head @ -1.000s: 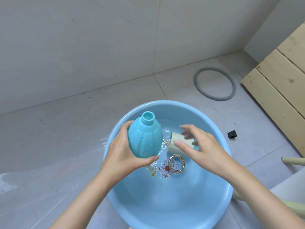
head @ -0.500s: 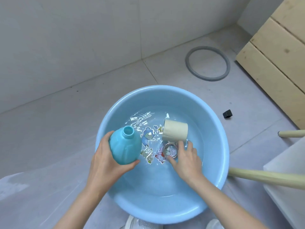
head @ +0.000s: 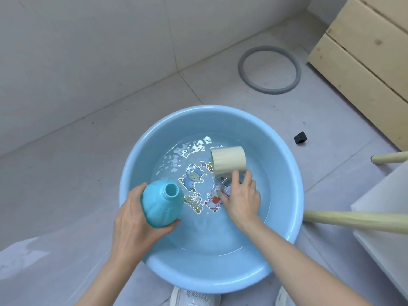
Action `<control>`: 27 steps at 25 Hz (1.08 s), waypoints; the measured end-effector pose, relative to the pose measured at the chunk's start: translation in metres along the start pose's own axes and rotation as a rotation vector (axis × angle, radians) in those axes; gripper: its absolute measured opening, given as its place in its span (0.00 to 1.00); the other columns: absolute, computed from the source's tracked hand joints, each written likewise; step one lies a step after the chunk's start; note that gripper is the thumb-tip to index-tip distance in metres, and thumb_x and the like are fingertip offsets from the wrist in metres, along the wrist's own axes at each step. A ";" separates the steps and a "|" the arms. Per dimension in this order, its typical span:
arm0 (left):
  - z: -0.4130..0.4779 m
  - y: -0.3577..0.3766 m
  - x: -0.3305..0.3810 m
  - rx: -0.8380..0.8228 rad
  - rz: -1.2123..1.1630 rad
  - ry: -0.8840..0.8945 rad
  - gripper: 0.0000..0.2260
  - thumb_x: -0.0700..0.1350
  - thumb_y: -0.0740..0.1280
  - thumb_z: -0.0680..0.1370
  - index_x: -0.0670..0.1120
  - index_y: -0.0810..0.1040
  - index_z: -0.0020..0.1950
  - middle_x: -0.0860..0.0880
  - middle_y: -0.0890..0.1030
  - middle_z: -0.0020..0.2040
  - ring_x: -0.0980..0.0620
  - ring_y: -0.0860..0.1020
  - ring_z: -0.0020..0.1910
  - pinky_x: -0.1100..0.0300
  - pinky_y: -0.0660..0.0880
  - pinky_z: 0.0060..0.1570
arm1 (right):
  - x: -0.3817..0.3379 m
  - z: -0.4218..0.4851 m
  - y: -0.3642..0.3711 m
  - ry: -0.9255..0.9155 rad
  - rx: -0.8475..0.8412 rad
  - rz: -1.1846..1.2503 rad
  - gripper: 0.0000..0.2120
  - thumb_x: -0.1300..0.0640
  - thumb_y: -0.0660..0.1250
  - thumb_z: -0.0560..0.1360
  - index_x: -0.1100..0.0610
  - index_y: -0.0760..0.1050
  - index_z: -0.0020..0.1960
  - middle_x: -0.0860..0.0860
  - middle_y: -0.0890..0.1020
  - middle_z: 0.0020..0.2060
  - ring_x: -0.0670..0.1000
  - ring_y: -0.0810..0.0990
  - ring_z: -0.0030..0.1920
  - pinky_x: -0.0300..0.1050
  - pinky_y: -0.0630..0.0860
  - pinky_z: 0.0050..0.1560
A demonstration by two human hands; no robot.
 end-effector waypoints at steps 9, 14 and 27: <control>0.001 0.005 -0.005 0.001 0.056 0.025 0.46 0.55 0.83 0.53 0.45 0.66 0.66 0.48 0.77 0.61 0.42 0.77 0.56 0.48 0.75 0.51 | 0.004 0.017 0.004 0.045 -0.003 0.162 0.23 0.55 0.71 0.69 0.62 0.67 0.58 0.59 0.75 0.52 0.63 0.72 0.53 0.52 0.71 0.44; 0.001 0.005 -0.005 0.019 0.055 0.061 0.46 0.55 0.83 0.53 0.46 0.65 0.65 0.47 0.77 0.61 0.43 0.77 0.55 0.49 0.75 0.51 | 0.018 0.026 -0.035 -0.009 -0.015 0.666 0.06 0.55 0.68 0.74 0.56 0.73 0.47 0.46 0.69 0.43 0.58 0.75 0.55 0.48 0.70 0.61; 0.002 0.006 -0.006 0.030 0.067 0.078 0.46 0.55 0.83 0.53 0.45 0.66 0.65 0.47 0.77 0.60 0.44 0.77 0.55 0.51 0.74 0.52 | -0.029 0.044 -0.067 -0.457 -0.002 -0.066 0.15 0.57 0.68 0.72 0.67 0.73 0.52 0.65 0.75 0.46 0.65 0.74 0.48 0.54 0.73 0.43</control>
Point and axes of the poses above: each hand's wrist, its own z-axis towards the middle knuckle, its own y-axis out of the palm, x = y × z, the point moved 2 cm from there along z, towards the middle knuckle
